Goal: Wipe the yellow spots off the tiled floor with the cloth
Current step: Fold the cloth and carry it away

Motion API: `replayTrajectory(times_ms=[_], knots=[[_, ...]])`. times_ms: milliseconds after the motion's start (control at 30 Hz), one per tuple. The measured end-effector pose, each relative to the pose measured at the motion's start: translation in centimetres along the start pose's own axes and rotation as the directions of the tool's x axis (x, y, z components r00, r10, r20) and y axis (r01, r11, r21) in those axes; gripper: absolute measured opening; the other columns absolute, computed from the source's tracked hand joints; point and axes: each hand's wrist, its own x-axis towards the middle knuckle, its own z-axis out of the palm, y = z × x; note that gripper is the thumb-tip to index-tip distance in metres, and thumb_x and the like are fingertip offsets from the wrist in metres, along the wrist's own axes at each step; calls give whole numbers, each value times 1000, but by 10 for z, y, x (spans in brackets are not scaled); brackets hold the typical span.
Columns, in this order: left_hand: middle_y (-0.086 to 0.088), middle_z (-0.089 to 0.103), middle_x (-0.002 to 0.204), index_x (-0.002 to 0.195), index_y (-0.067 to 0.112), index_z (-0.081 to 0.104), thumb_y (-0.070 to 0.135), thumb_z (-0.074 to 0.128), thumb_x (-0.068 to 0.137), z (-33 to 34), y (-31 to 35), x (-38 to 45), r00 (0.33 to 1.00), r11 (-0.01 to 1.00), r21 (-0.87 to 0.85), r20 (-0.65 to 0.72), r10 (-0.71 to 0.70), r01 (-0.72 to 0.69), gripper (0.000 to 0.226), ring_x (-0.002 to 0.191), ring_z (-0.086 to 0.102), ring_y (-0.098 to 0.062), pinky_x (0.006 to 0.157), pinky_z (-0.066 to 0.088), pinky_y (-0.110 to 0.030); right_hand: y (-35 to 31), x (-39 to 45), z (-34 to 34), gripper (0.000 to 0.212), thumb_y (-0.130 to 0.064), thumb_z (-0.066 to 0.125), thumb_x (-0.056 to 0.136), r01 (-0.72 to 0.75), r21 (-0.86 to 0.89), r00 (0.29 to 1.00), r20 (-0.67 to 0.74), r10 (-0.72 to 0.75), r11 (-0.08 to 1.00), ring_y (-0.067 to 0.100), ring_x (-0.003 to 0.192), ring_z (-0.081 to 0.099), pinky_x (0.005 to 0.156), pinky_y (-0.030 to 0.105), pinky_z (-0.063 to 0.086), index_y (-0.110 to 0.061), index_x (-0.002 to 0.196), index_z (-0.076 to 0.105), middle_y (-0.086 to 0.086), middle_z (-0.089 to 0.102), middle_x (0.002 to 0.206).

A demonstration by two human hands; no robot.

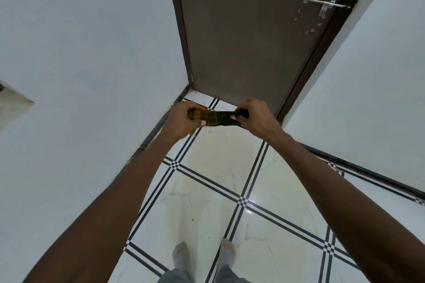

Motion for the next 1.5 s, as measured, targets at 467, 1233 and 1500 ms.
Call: replayTrajectory(times_ms=[467, 1233, 1500], knots=[[-10, 67, 127, 133, 20, 58, 50, 58, 102, 5, -31, -32, 917, 753, -579, -24, -399, 313, 43, 117, 66, -27, 86, 60, -38, -21, -24, 36, 42, -32, 54, 107, -392, 879, 917, 350, 192, 271, 21, 116, 71, 89, 37, 64, -15, 145, 56, 5, 71, 128], [-4, 78, 109, 115, 16, 70, 41, 54, 107, -110, -198, -455, 530, 318, -944, -223, -818, 93, 31, 103, 75, -21, 87, 59, -31, -343, -202, 254, 22, -26, 60, 106, -379, 676, 751, 623, -217, 632, 20, 112, 71, 84, 33, 64, -25, 127, 65, -2, 73, 117], [-7, 78, 118, 121, 12, 69, 33, 55, 107, -129, -222, -772, 186, 339, -933, -357, -915, -122, 29, 109, 75, -23, 90, 59, -31, -502, -409, 338, 22, -25, 62, 105, -373, 615, 489, 767, -416, 695, 19, 108, 73, 74, 28, 64, -22, 126, 67, 5, 74, 123]])
